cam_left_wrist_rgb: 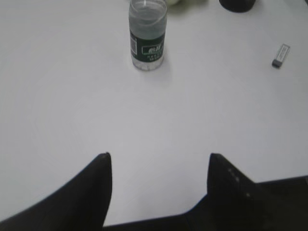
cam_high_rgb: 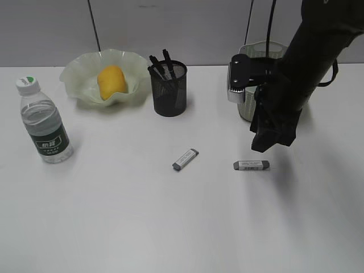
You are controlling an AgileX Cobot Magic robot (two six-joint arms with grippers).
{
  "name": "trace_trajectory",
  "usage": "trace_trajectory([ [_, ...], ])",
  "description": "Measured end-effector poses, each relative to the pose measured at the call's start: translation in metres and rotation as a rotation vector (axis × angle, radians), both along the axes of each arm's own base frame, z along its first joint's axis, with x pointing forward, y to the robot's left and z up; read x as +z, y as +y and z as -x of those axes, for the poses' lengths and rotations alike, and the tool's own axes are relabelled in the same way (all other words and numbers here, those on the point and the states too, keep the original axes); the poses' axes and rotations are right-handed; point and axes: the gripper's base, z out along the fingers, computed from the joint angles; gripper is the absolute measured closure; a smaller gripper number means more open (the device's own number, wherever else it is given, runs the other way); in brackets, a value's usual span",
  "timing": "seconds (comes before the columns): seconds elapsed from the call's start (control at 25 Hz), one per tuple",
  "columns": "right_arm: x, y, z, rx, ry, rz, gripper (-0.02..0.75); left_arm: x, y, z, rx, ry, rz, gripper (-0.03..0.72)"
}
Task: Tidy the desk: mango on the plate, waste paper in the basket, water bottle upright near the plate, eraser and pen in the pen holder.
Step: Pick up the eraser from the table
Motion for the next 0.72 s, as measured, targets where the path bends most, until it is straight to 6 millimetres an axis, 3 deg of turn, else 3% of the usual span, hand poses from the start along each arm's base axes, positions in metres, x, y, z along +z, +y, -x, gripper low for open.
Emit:
trace_trajectory([
  [0.36,-0.034,0.003,-0.009,0.001,0.028,0.02,0.367,-0.003,-0.001,0.02,0.028,-0.197,0.016,0.223],
  [0.72,-0.053,0.004,-0.015,-0.003,0.012,0.032,0.367,-0.004,-0.001,0.021,0.028,-0.204,0.016,0.228],
])
